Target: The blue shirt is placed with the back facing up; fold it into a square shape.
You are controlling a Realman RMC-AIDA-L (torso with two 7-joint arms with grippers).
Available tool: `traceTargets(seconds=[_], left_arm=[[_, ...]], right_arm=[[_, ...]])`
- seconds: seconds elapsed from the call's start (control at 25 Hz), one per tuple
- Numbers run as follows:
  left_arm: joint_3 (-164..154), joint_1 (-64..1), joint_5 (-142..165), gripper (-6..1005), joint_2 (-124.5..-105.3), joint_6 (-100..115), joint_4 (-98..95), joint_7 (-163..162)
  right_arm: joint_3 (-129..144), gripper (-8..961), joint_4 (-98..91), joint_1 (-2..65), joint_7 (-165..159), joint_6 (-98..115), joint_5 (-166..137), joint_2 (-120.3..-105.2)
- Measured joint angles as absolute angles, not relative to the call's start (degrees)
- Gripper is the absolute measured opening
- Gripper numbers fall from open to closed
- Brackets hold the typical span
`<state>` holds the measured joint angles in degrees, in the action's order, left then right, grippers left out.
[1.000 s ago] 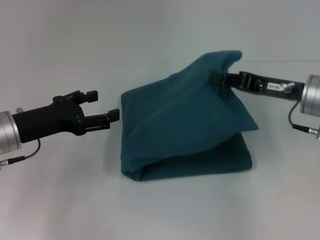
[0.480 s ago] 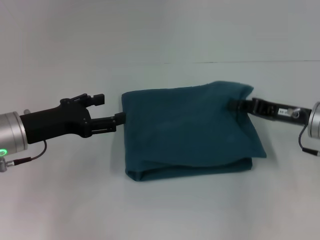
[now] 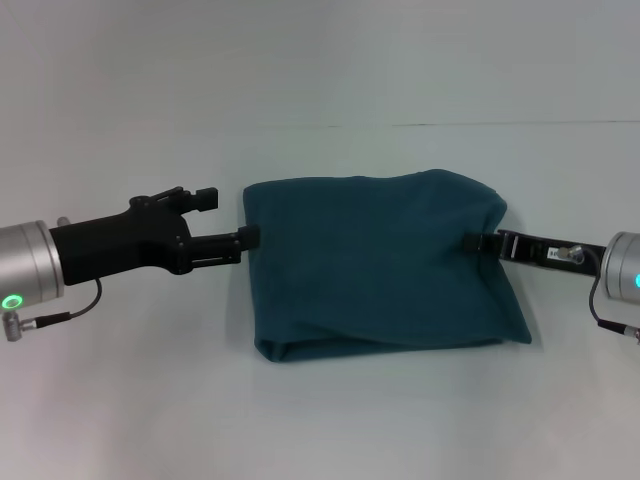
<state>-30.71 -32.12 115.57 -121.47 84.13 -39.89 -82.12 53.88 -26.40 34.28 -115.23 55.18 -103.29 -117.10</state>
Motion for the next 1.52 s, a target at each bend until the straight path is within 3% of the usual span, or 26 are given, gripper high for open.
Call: traceTargets(seconds=[0.16, 0.36, 0.64, 0.8, 1.24, 1.52], left_arm=[[-31.0, -32.2, 115.6, 947, -121.46, 83.5, -39.9, -82.2], [-31.3, -32.2, 115.6, 947, -121.46, 82.5, -39.9, -82.1], [-31.5, -32.7, 115.2, 948, -121.76, 78.2, -39.9, -82.5], [-31.5, -33.0, 115.2, 948, -122.14, 74.3, -39.8, -84.2], [-32.0, -35.8, 115.6, 947, -122.15, 62.5, -37.1, -90.5], [-35.9, -37.8, 115.7, 948, -121.44, 53.5, -35.6, -97.3]], right_arm=[[53.4, 243, -26.9, 34.2, -115.0, 54.4, -103.9, -116.86], [50.6, 254, -29.6, 33.9, -115.3, 54.4, -103.8, -115.34], [49.5, 519, -30.9, 35.8, -121.9, 58.2, -105.6, -110.73], [49.6, 605, -31.1, 36.6, -124.7, 60.6, -108.0, -109.89], [49.7, 860, -31.4, 37.5, -126.6, 61.2, -110.7, -111.1], [48.9, 856, -33.5, 37.5, -126.6, 63.9, -110.3, -111.32]])
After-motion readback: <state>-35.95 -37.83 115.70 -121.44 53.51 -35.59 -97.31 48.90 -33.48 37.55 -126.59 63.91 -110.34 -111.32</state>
